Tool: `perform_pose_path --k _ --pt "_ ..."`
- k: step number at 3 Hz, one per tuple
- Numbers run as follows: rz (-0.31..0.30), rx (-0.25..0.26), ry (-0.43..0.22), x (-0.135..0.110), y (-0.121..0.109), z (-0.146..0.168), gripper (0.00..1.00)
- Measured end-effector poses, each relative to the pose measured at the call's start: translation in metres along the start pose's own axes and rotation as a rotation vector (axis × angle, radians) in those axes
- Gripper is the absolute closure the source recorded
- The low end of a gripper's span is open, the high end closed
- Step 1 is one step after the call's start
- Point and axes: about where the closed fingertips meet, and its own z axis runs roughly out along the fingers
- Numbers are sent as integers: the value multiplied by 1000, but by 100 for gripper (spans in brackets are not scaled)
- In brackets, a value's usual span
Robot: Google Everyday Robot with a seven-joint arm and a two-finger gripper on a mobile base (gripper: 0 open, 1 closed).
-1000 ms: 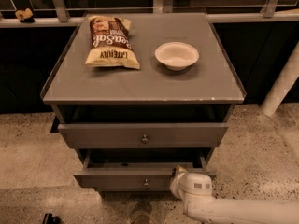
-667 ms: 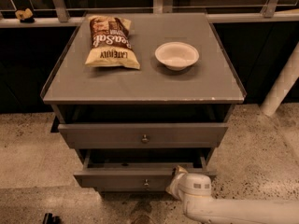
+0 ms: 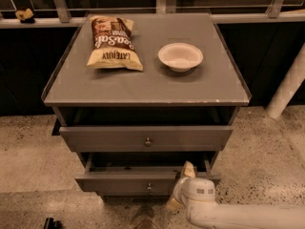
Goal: Open middle drawer
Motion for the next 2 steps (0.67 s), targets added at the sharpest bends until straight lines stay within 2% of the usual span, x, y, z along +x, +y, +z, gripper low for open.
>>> perform_pose_path --k 2 --pt "-72 66 55 -18 1 -37 0"
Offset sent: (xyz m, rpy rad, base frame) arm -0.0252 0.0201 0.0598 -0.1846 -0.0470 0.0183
